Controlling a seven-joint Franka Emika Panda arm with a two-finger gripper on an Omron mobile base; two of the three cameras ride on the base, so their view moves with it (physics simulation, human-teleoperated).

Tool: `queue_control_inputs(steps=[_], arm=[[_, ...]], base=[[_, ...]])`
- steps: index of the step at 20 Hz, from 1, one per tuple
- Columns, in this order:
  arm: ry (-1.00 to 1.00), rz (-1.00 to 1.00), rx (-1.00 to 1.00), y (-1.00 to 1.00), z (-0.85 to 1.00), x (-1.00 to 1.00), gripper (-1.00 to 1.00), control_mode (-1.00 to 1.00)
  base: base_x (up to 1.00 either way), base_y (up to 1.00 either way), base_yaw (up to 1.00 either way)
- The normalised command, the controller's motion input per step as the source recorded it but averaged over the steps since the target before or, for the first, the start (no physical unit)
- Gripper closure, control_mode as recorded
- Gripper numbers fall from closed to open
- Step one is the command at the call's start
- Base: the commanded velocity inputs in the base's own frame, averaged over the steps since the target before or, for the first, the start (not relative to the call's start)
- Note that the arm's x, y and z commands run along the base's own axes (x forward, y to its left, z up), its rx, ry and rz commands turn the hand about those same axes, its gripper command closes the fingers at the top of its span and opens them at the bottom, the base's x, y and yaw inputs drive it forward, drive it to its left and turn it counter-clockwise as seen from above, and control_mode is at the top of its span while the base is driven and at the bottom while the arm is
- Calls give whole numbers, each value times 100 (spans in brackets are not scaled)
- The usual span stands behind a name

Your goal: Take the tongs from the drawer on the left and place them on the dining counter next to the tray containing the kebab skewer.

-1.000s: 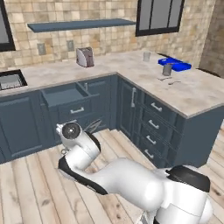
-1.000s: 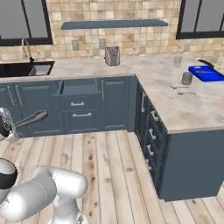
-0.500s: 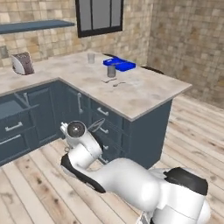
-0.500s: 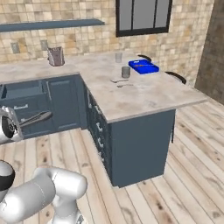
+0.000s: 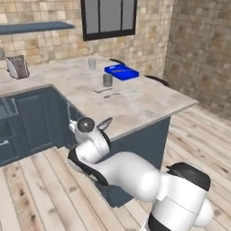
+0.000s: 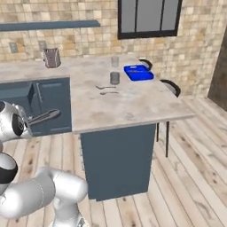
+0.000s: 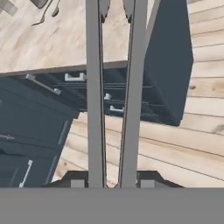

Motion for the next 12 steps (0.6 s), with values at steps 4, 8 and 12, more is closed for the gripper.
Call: queue_control_inputs(steps=[4, 8, 12], arm=[[0, 0, 0, 0, 0, 0, 100, 100], [0, 0, 0, 0, 0, 0, 100, 100], [0, 0, 0, 0, 0, 0, 100, 100]], base=[[1, -100, 45], [-14, -100, 37], [-55, -100, 30]])
